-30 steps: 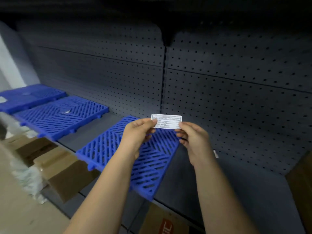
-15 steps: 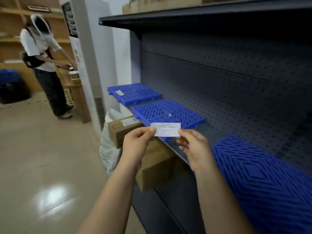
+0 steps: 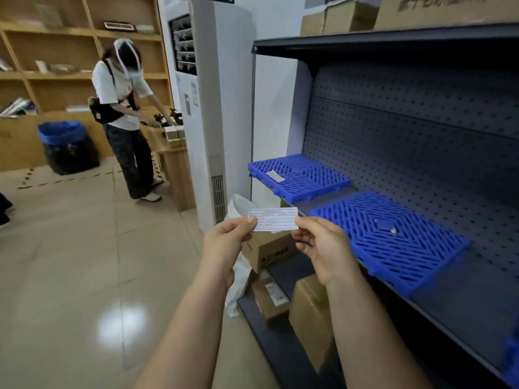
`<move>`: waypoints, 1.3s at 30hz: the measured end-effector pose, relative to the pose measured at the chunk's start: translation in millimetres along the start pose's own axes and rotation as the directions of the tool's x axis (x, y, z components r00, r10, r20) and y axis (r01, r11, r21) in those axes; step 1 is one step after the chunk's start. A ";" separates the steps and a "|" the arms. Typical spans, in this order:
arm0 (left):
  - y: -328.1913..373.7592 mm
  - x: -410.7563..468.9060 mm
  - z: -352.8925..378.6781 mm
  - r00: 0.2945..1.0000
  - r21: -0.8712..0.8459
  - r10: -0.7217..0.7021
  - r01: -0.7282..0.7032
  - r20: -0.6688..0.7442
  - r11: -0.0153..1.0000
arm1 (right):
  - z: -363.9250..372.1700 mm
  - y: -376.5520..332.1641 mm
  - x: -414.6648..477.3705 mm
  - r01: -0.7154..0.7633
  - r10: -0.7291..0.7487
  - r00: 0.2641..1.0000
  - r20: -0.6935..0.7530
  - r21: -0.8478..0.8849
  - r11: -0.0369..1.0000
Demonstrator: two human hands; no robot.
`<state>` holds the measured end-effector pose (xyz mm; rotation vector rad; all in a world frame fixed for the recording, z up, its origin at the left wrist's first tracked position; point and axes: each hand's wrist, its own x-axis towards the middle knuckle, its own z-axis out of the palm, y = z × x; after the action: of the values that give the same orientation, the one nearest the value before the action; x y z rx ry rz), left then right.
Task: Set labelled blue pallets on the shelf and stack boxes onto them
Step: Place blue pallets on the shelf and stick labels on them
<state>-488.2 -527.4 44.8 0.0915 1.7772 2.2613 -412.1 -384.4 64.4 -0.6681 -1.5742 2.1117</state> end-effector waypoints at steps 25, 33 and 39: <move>-22.8 232.2 149.9 0.919 0.193 0.017 -0.100 0.393 0.976 | -38.3 -15.0 206.9 0.104 -0.178 0.839 -0.514 -0.169 0.980; -86.4 222.4 172.0 0.672 0.325 0.026 -0.392 0.740 0.861 | -65.2 41.6 153.4 -0.043 -0.383 0.516 -0.766 -0.470 0.882; -119.1 197.6 183.0 0.431 0.255 0.247 -0.813 0.868 0.524 | -79.5 77.9 120.6 -0.436 -0.630 0.271 -0.728 -0.676 0.594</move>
<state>-620.2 -280.6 -46.5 1.7962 2.0361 1.2650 -463.8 -273.7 -45.2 -1.6642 -1.5089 0.2285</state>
